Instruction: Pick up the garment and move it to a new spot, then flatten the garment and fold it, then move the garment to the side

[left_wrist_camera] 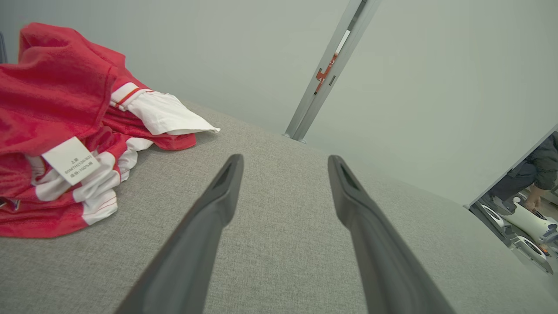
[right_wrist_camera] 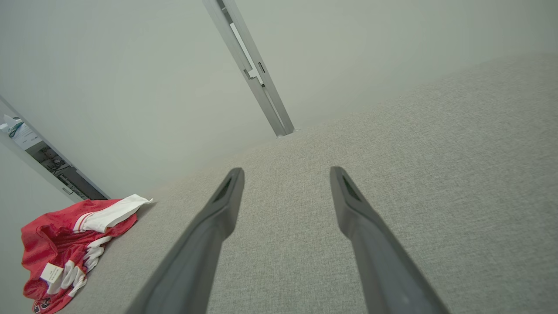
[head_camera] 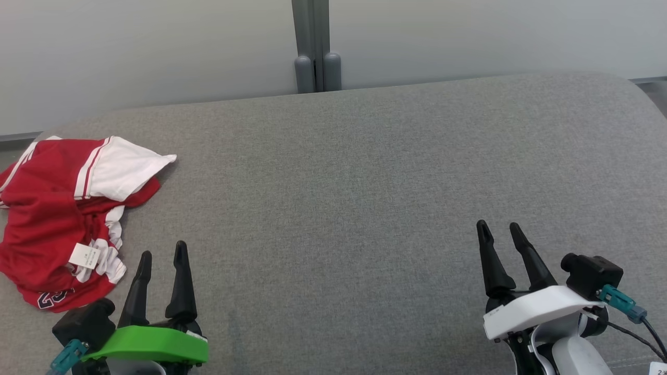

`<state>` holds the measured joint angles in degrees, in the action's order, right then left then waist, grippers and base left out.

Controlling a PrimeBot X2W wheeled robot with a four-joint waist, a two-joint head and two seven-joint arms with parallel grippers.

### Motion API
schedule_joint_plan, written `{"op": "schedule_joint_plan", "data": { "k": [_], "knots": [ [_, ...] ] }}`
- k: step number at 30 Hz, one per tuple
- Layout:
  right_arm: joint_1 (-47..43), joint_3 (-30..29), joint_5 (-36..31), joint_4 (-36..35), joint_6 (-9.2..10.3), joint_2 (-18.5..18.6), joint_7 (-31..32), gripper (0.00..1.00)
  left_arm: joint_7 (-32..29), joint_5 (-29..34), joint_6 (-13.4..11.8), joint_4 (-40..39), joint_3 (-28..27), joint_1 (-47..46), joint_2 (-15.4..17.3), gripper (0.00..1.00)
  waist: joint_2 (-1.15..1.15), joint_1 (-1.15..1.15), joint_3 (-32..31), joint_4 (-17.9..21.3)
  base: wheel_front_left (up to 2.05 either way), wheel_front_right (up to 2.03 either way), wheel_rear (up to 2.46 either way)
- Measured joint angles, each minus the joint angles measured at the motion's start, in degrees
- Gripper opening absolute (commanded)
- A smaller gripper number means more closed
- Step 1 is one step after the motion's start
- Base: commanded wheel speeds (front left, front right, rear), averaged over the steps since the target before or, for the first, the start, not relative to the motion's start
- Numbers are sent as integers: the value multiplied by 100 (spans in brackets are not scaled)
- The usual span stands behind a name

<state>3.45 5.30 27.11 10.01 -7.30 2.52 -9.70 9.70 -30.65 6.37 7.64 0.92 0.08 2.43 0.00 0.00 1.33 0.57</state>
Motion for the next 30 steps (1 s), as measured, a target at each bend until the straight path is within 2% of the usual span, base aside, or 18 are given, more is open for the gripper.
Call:
{"op": "schedule_joint_plan", "data": {
  "k": [30],
  "knots": [
    [21, 220, -1491, -7, -9, 16, -354, 100, 358, 1530, 24, -91, 84, 29, 14, 100, 0, 0, 29, 82, 0, 0, 0]
  ]
}}
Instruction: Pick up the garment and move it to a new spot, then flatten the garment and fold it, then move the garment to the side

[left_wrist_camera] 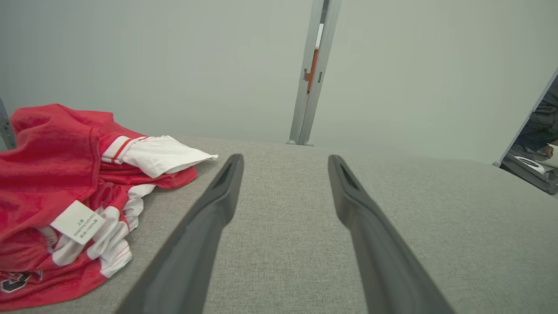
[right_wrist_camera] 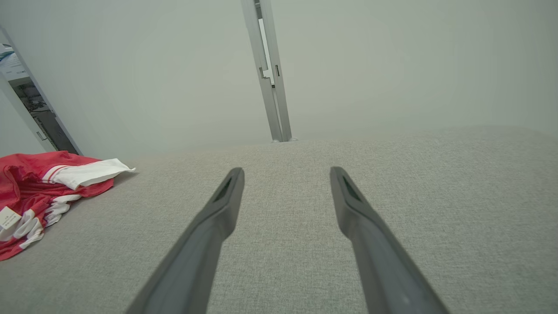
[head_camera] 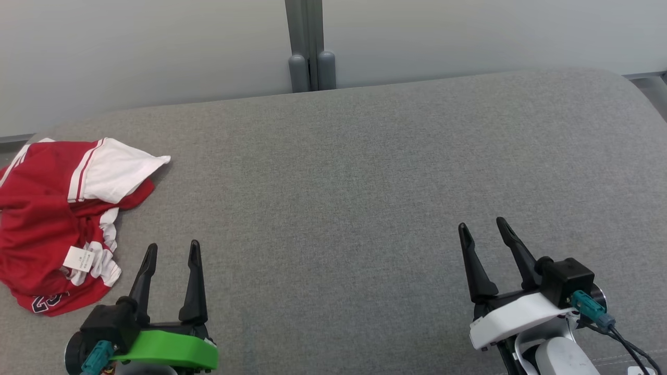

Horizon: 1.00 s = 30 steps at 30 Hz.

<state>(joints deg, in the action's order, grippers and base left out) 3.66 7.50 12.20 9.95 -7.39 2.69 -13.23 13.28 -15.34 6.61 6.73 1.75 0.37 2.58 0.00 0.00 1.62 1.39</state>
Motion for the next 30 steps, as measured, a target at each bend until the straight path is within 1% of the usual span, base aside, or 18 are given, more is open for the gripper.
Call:
{"op": "schedule_joint_plan", "data": {
  "k": [16, 30],
  "knots": [
    [-23, 166, -634, -11, -2, 8, -170, 100, 166, 493, 19, 256, 31, 106, 9, 100, 0, 0, -65, 65, 0, 0, 0],
    [-70, 141, -698, -14, -9, 9, -178, 100, 185, 490, 38, 302, 7, 105, 10, 100, 0, 0, -44, 26, 0, 0, 0]
  ]
}}
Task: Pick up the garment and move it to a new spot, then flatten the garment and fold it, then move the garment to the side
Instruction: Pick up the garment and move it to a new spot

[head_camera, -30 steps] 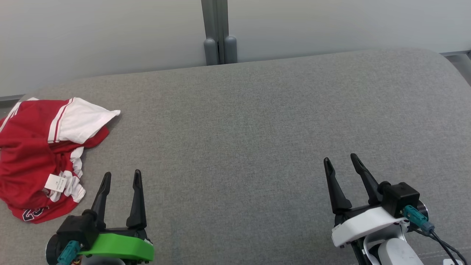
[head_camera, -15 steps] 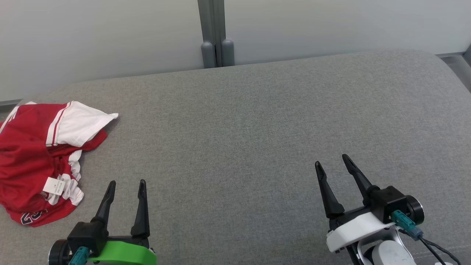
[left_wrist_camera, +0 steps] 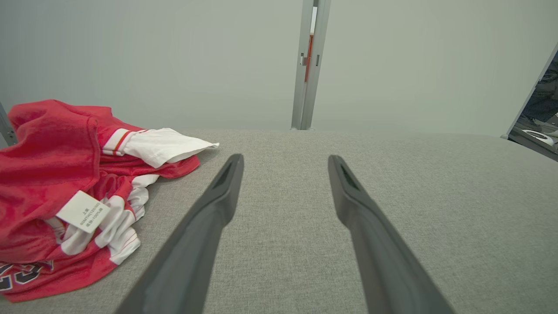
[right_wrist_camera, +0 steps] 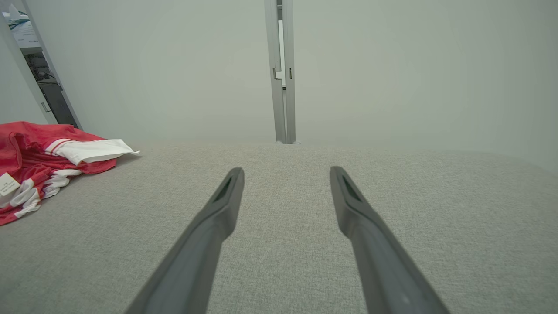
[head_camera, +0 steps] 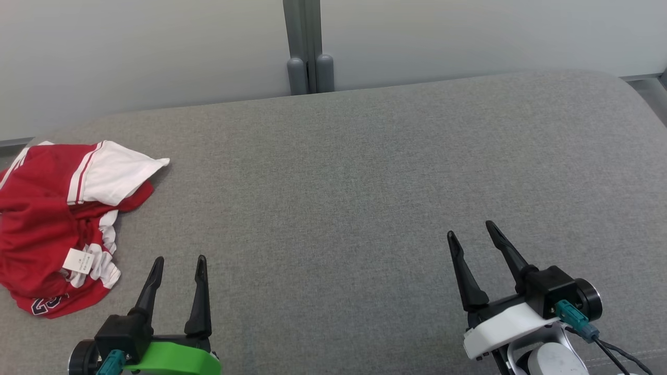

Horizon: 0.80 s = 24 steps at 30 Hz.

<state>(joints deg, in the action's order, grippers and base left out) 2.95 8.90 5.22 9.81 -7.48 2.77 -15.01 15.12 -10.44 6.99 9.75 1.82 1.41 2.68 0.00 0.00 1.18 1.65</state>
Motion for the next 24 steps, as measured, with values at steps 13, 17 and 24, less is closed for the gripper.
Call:
{"op": "schedule_joint_plan", "data": {
  "k": [13, 17, 24],
  "knots": [
    [-90, 118, 5, 30, 0, 2, -3, 100, 1, 45, -112, 69, -33, 38, 1, 100, 0, 0, -16, -370, 0, 0, 0],
    [-113, 146, 19, 24, 0, 1, -3, 100, 1, 43, -166, 45, -47, 46, 2, 100, 0, 0, -8, -628, 0, 0, 0],
    [-69, 211, 16, -21, -1, -3, -3, 100, 1, -8, -231, 3, -99, 51, 3, 100, 0, 0, 66, -1155, 0, 0, 0]
  ]
}}
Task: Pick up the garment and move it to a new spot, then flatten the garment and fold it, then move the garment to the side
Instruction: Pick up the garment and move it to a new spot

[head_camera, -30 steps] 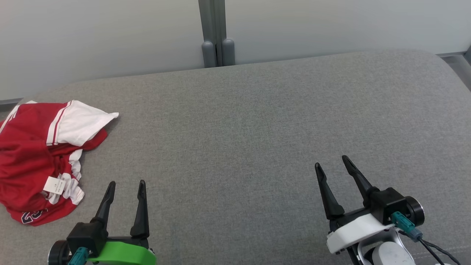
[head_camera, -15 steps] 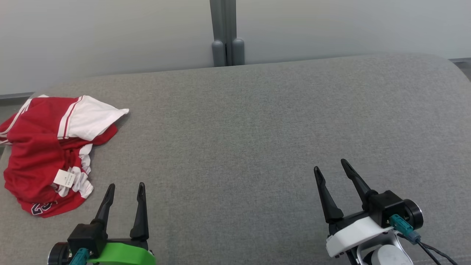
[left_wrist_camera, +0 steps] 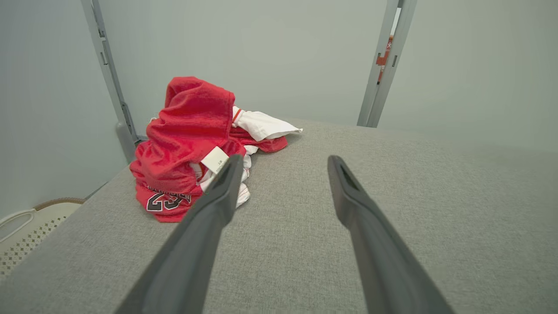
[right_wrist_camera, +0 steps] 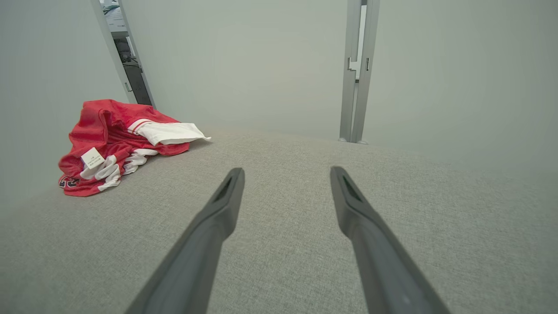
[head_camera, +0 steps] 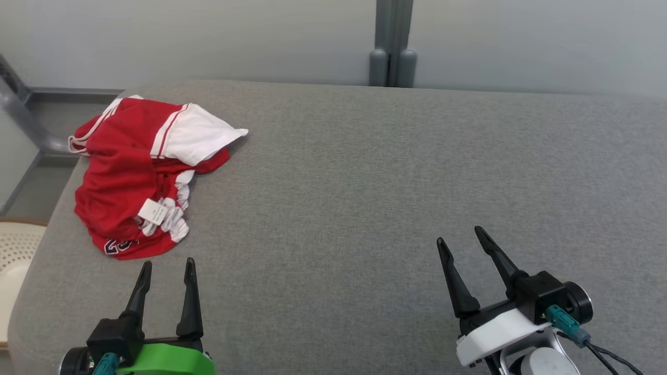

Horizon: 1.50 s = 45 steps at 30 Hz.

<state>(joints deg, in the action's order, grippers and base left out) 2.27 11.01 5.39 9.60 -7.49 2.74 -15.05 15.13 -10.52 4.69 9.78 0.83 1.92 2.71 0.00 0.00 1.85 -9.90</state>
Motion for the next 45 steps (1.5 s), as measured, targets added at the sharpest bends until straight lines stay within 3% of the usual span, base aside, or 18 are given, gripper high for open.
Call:
{"op": "schedule_joint_plan", "data": {
  "k": [16, 27, 33, 38, 42, 45],
  "knots": [
    [-95, -31, 21, -2, 0, 3, 0, 100, 0, -46, -168, -135, -77, 116, 1, 100, 0, 0, 0, -1167, 0, 0, 0],
    [-151, 37, 64, 10, 0, 2, 0, 100, 0, -45, -244, -219, -62, 233, 1, 100, 0, 0, -65, -1751, 0, 0, 0],
    [-139, 76, 58, 20, 1, 3, 0, 100, 0, -46, -271, -278, -119, 248, 2, 100, 0, 0, -34, -1825, 0, 0, 0],
    [-138, 62, 42, -27, 0, 2, 0, 100, 0, -122, -38, 68, -116, 119, 2, 100, 0, 0, 29, -1790, 0, 0, 0],
    [-56, 30, -68, -108, 1, 0, 0, 100, 1, -115, 144, 404, -158, -482, 98, 100, 0, 0, 180, -1707, 0, 0, 0],
    [123, -13, -242, -199, 1, 25, 0, 100, -118, -138, 223, 789, -32, -1428, 430, 100, 0, 0, 432, -1593, 0, 0, 0]
  ]
}}
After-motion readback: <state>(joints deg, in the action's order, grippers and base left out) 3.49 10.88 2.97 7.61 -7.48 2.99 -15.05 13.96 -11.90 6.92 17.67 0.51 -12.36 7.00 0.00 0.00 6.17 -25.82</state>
